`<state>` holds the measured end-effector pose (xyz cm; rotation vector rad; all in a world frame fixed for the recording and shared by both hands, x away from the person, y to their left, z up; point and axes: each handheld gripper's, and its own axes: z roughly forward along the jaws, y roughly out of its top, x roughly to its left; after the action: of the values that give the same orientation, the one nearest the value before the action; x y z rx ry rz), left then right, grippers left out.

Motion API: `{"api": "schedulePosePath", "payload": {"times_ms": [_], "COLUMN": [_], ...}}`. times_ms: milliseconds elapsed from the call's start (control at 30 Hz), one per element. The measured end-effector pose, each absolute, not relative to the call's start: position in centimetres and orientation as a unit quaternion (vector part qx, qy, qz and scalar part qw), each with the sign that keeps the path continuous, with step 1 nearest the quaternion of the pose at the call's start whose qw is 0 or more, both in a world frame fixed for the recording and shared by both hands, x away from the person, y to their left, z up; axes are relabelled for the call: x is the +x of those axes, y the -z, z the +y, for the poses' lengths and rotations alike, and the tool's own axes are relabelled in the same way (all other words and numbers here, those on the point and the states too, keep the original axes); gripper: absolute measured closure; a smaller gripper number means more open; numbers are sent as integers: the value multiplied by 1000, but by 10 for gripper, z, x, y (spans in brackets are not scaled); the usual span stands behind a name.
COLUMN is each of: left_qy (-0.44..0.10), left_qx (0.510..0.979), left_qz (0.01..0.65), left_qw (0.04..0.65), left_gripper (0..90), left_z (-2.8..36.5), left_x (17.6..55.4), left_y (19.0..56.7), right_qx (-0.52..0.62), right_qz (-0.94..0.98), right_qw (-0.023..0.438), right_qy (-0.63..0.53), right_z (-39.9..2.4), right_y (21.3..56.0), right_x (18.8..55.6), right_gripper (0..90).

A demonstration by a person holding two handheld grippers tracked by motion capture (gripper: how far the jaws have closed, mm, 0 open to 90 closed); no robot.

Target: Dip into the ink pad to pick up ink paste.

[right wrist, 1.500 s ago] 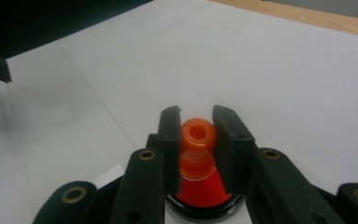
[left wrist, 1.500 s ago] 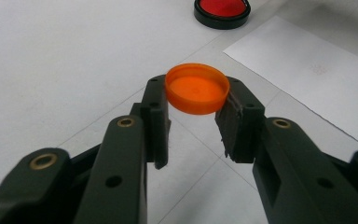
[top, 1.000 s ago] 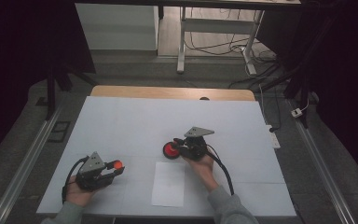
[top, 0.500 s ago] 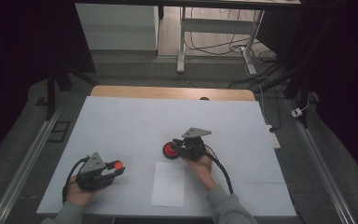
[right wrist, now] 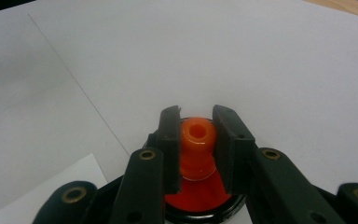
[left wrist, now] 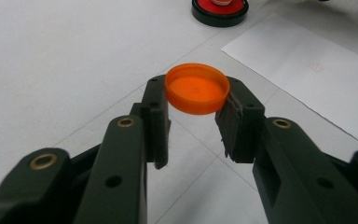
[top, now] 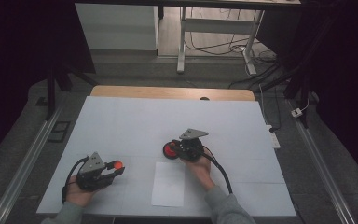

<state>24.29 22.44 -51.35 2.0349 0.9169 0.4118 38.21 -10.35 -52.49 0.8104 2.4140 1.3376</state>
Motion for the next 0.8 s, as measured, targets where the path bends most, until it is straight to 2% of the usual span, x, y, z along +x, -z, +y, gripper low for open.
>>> {"api": "schedulePosePath", "payload": {"times_ms": [800], "left_qy": [-166], "left_qx": [813], "left_qz": [367], "left_qw": [421], "left_gripper": [646], "left_z": [224], "left_x": [243], "left_y": [513], "right_qx": [259], "right_qz": [840], "right_qw": [166], "right_qy": [-446], "right_z": [-99], "right_y": [526], "right_x": [375], "right_gripper": [728]}}
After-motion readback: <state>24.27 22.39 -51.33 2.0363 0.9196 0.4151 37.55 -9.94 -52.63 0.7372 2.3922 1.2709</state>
